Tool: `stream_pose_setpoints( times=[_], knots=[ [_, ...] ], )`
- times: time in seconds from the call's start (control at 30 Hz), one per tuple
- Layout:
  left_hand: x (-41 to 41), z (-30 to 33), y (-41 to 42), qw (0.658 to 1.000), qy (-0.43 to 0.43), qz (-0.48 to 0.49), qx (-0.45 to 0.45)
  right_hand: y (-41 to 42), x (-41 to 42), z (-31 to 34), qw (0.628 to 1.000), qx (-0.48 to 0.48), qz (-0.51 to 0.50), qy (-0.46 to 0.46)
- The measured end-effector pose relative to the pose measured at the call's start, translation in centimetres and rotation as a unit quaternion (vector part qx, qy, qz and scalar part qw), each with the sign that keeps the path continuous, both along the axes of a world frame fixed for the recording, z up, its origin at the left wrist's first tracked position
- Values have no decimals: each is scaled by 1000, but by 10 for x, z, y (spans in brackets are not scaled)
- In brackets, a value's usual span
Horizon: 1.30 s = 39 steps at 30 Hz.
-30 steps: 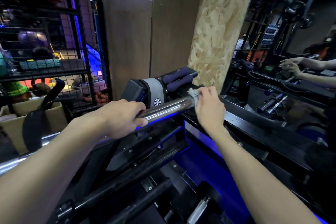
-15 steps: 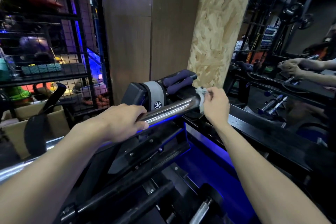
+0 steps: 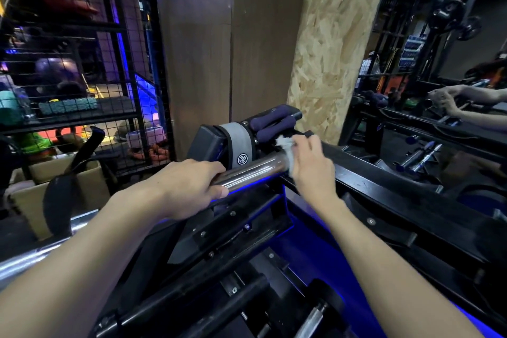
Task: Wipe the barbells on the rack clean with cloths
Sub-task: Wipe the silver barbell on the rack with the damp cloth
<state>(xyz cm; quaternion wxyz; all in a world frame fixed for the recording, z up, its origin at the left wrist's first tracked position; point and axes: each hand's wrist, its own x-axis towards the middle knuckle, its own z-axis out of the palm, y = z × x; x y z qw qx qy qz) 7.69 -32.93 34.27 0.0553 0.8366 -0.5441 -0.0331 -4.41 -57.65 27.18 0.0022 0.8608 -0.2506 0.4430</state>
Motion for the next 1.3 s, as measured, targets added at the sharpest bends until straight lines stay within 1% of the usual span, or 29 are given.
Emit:
stream_pose_setpoints(
  times=[0.07,0.13,0.23,0.27,0.3,0.37,0.4,0.43,0.47,0.5,0.53,0.6,0.63,0.7,0.77,0.83,0.87,0.93,0.97,1.0,1.07,1.13,1.17,1.2,1.27,1.3],
  knots=[
    [2,0,-1,1000,3,2,7,-22,-6,2,998,52,-44,15],
    [4,0,-2,1000,11,5,7,-29,-5,5,993,91,-65,26],
    [2,1,-1,1000,2,4,3,-14,3,2,984,160,-72,-34],
    [2,0,-1,1000,2,4,3,-2,3,-2,983,163,-59,-52],
    [1,-1,-1,1000,5,4,3,10,2,-8,988,143,-32,-56],
    [2,-2,0,1000,14,3,2,36,-3,-16,997,66,45,-21],
    [3,-2,0,1000,19,3,3,37,-5,-16,998,29,54,2],
    [4,-1,0,1000,23,2,7,28,-5,-14,999,7,42,14],
    [4,0,-1,1000,26,-2,13,16,-4,-10,1000,14,17,13],
    [4,1,-2,999,30,-6,19,0,-3,-5,999,49,-14,2],
    [4,2,-4,999,39,-9,22,-17,-2,0,993,107,-43,-13],
    [7,4,-5,998,61,-11,32,-45,-5,8,968,234,-67,-58],
    [8,6,-7,997,70,-12,39,-51,-6,9,955,275,-67,-86],
    [10,8,-9,995,85,-5,47,-51,-8,9,944,301,-62,-117],
    [10,8,-9,994,99,23,43,-44,-11,11,956,271,-43,-107],
    [4,4,-8,994,93,41,32,-35,-14,9,973,219,-30,-64],
    [-1,0,-8,997,58,42,28,-31,-15,8,979,196,-29,-46],
    [-14,-7,-8,997,-45,51,18,-22,-16,6,981,185,-31,-40],
    [-18,-9,-9,995,-78,56,2,-16,-15,6,983,178,-24,-44],
    [-20,-9,-10,994,-90,60,-14,-9,-13,5,986,160,-6,-46],
    [-17,-7,-11,996,-67,61,-21,9,-11,4,992,110,62,-32],
    [-12,-6,-9,998,-25,64,-16,22,-11,6,991,55,124,12],
    [-10,-5,-9,998,-12,64,-12,17,-11,9,991,36,126,36],
    [-10,-4,-10,998,-5,63,-9,6,-10,13,993,36,101,54],
    [-11,-3,-12,998,-6,61,-6,-22,-10,28,992,100,12,71],
    [-10,-3,-14,998,-8,61,-6,-29,-11,33,989,123,-15,74]
  ],
)
